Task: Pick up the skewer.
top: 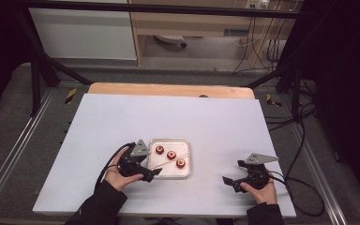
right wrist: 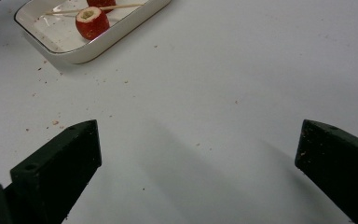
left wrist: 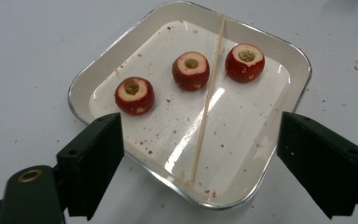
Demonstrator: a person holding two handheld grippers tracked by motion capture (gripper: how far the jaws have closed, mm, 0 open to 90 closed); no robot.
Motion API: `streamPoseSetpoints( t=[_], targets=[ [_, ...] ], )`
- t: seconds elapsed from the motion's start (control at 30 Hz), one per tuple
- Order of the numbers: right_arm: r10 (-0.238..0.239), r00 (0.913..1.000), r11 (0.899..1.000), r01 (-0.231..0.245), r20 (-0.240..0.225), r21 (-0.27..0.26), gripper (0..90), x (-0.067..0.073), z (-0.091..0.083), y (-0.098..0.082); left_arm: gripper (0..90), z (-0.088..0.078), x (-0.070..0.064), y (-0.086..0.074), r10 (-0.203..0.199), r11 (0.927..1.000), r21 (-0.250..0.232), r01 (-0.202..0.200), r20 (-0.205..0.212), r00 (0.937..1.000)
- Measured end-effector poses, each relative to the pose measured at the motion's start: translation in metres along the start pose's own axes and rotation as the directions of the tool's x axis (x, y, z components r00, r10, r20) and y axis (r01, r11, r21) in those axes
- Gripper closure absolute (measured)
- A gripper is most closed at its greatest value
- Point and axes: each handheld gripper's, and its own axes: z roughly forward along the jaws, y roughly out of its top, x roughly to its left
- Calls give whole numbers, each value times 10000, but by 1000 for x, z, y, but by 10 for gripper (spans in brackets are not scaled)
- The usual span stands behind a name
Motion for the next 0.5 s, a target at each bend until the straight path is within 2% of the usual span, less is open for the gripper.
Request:
streamPoseSetpoints(
  t=[0.27, 0.37, 0.5],
  targets=[
    [3, 10000, 10000, -3, 9, 46, 8, 0, 0, 0, 267, 15, 2, 7, -54, 9997, 250, 54, 13, 10000],
    [-2, 10000, 10000, 2, 10, 41, 9, 0, 0, 0, 358, 20, 2, 8, -80, 9993, 355, 76, 114, 9999],
    [-20, 10000, 10000, 20, 7, 39, 9, 0, 0, 0, 406, 28, 2, 8, -161, 9991, 399, 147, 341, 9993]
  ],
)
